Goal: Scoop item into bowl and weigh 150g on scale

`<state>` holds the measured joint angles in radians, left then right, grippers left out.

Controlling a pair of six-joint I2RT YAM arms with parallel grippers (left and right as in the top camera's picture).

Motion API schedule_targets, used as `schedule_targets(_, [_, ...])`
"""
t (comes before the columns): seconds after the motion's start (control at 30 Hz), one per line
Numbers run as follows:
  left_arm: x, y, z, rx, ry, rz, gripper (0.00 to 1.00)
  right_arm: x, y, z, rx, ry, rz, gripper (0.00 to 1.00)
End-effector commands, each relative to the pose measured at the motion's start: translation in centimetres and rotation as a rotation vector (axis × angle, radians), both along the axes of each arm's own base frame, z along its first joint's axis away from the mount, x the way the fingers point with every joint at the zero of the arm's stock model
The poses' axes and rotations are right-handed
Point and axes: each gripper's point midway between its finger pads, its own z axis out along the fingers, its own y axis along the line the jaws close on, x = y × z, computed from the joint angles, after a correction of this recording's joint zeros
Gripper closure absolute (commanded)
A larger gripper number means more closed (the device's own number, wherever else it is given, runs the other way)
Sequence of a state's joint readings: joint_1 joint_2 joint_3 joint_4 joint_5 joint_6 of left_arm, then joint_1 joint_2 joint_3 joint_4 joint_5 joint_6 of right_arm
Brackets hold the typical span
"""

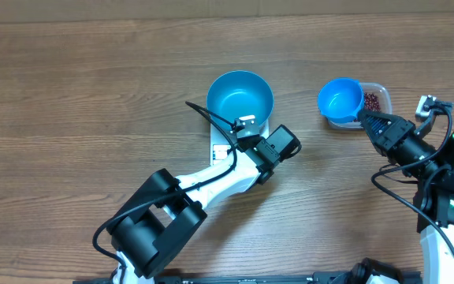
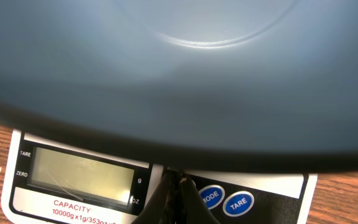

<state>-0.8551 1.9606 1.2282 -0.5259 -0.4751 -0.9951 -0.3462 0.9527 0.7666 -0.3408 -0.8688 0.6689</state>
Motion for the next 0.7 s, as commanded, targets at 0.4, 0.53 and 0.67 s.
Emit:
schedule_targets(0.4, [-0.62,0.21,-1.26,0.008,0.042,-0.016,0.96,-0.12,0.13,0.98,-0.013,-0.035,0.014,0.96])
schedule_targets(0.53, [-0.65,0.25,-1.31,0.01,0.044,-0.016,0.96,-0.13,0.14,0.98,-0.013,-0.035,0.015,0.96])
schedule_targets(0.67, [-0.76,0.34,-1.74,0.017,0.052,-0.015,0.96,-0.14,0.14,0.93,-0.012,-0.033,0.014,0.96])
